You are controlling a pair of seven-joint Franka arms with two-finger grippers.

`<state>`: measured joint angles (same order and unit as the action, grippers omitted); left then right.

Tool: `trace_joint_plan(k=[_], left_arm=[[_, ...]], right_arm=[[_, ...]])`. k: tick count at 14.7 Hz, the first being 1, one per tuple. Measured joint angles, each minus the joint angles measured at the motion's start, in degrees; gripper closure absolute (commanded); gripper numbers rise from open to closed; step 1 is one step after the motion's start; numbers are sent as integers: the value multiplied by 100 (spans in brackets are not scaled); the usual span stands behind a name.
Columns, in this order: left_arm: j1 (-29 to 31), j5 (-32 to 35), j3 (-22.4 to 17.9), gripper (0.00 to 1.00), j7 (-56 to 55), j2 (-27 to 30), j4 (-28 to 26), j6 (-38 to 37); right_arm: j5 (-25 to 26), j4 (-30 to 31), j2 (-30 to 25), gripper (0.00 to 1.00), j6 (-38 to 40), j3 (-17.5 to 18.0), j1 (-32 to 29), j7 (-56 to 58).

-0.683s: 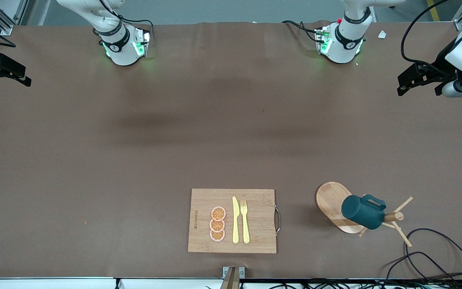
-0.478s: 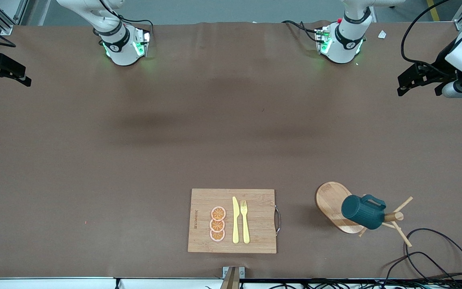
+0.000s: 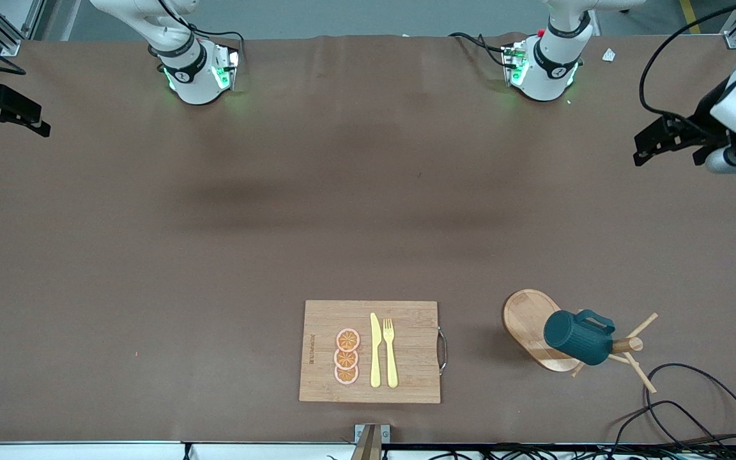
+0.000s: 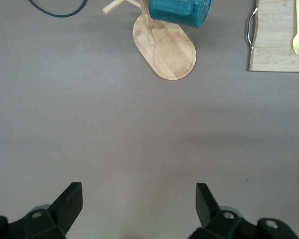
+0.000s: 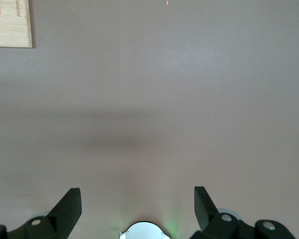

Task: Transfer cup from left to right arm and place
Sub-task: 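Move the left gripper toward the teal mug on the mug tree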

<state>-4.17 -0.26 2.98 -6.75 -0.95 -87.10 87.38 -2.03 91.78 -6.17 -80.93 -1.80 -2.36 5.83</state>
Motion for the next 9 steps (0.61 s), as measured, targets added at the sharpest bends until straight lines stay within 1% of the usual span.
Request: trace_joint_plan(k=[2,6,9], left_arm=[[-4,-72,0,0,-129,-220,106,165],[103,-536,-9,0,-999,-523,149,616],[194,-646,-13,0,-1618,-737,152,1057]], right_arm=[[0,0,0,0,3,0,0,0],[0,2,0,0,11,-5,-2,0],[0,4,0,0,13,-9,-3,0]])
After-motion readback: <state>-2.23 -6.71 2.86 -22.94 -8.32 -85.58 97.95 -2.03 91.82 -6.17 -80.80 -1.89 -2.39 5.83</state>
